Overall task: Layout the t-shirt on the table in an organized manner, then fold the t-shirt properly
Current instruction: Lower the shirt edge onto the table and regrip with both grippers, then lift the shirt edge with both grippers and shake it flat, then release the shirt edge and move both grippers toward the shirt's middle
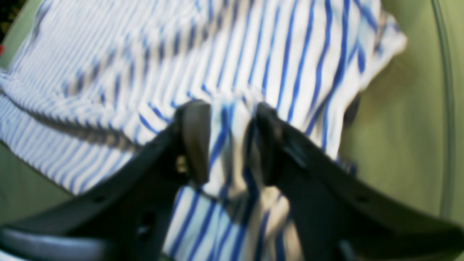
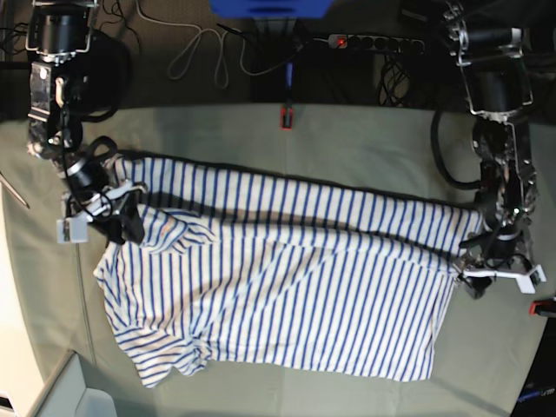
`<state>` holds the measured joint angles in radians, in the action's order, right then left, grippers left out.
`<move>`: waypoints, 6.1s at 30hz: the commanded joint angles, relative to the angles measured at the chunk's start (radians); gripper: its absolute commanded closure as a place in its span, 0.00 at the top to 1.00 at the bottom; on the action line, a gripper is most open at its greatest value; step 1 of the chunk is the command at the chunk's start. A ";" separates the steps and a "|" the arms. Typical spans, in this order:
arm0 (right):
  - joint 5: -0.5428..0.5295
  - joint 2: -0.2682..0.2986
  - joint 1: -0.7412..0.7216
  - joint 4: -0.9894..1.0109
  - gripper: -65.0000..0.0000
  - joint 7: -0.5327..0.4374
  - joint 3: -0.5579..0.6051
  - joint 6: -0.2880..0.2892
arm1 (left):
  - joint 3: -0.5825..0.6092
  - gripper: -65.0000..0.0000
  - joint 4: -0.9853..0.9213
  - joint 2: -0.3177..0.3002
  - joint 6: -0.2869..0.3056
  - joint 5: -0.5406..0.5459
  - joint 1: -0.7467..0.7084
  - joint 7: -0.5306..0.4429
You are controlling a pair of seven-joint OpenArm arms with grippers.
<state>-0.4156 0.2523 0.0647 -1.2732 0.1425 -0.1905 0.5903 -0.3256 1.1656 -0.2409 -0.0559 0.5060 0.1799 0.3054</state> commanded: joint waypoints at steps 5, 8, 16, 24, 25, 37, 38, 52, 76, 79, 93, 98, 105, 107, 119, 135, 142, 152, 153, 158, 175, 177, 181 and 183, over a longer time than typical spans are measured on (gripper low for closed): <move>-0.018 -0.012 0.067 -0.150 0.48 -0.031 -0.085 0.006 | -0.011 0.93 0.150 -0.015 0.004 0.012 -0.064 -0.027; -0.018 -0.038 0.108 -0.198 0.48 -0.031 -0.137 0.006 | -0.011 0.92 0.193 -0.015 0.004 0.012 -0.132 -0.030; -0.018 -0.060 0.205 -0.196 0.48 -0.034 -0.169 0.006 | -0.005 0.92 0.058 -0.010 0.004 0.012 -0.204 -0.031; -0.018 -0.060 0.223 -0.162 0.48 -0.033 -0.163 0.006 | -0.005 0.91 -0.085 -0.010 0.004 0.004 -0.138 -0.031; -0.018 -0.058 0.223 -0.147 0.48 -0.033 -0.162 0.006 | -0.004 0.91 -0.089 -0.010 0.004 0.004 -0.136 -0.031; -0.016 -0.023 0.171 0.066 0.48 -0.034 -0.162 0.006 | 0.044 0.57 -0.095 -0.010 0.004 0.006 -0.102 -0.033; -0.016 -0.021 0.171 0.066 0.48 -0.034 -0.160 0.006 | 0.046 0.51 -0.095 -0.010 0.006 0.010 -0.102 -0.033; 0.103 -0.024 0.099 0.186 0.18 -0.033 -0.103 0.007 | 0.041 0.00 -0.097 -0.047 0.006 0.013 -0.132 -0.033; 0.123 0.011 0.028 -0.320 0.00 0.271 -0.260 0.099 | -0.079 0.00 0.293 -0.084 0.006 0.013 -0.162 -0.024; 0.125 0.008 0.008 -0.362 0.00 0.345 -0.304 0.108 | -0.079 0.00 0.339 -0.084 0.006 0.013 -0.161 -0.024; 0.125 -0.110 0.317 -0.368 0.00 0.156 -0.320 0.108 | -0.163 0.00 0.339 -0.036 0.006 0.013 -0.426 -0.025; 0.125 -0.112 0.353 -0.268 0.00 0.093 -0.309 0.108 | -0.183 0.00 0.334 -0.010 0.006 0.006 -0.489 -0.025; 0.125 -0.112 0.393 -0.118 0.00 -0.045 -0.307 0.108 | -0.183 0.00 0.205 -0.010 0.006 0.012 -0.511 -0.025; 0.125 -0.110 0.395 -0.085 0.00 -0.073 -0.307 0.108 | -0.183 0.00 0.181 -0.010 0.006 0.013 -0.512 -0.025; 0.126 -0.107 0.398 -0.064 0.25 -0.090 -0.315 0.108 | -0.177 0.04 0.179 -0.010 0.112 0.013 -0.534 -0.025; 0.125 -0.206 0.363 -0.121 0.47 -0.091 -0.498 0.108 | -0.280 0.67 0.316 -0.042 0.138 0.015 -0.469 -0.025; 0.125 -0.219 0.340 -0.214 0.47 -0.085 -0.511 0.108 | -0.284 0.67 0.311 -0.079 0.138 0.013 -0.363 -0.025; 0.406 -0.164 -0.087 -0.133 0.47 0.088 -0.452 0.108 | -0.284 0.67 0.311 -0.044 0.138 0.006 -0.320 -0.025; 0.447 -0.160 -0.164 -0.070 0.47 0.096 -0.441 0.108 | -0.284 0.67 0.310 -0.044 0.138 0.004 -0.319 -0.025; 0.640 -0.126 -0.447 0.295 0.47 0.085 -0.433 0.108 | -0.281 0.67 0.314 -0.042 0.138 0.010 -0.319 -0.025; 0.726 -0.032 -0.587 0.815 0.47 -0.228 -0.433 0.098 | -0.100 0.67 -0.144 -0.053 0.138 0.003 0.063 -0.031; 0.726 -0.034 -0.584 0.817 0.47 -0.226 -0.432 0.098 | -0.057 0.67 -0.237 -0.054 0.138 0.003 0.126 -0.033; 0.726 -0.049 -0.567 0.817 0.47 -0.228 -0.421 0.098 | 0.010 0.67 -0.402 -0.054 0.138 0.003 0.232 -0.035; 0.726 -0.049 -0.563 0.817 0.47 -0.228 -0.393 0.096 | 0.030 0.67 -0.491 -0.054 0.138 0.003 0.284 -0.035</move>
<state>0.3157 0.1970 -0.4728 -0.4450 -0.0738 -0.5838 0.6838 -0.2924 0.6533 -0.2798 0.0780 0.5068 0.4335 0.2939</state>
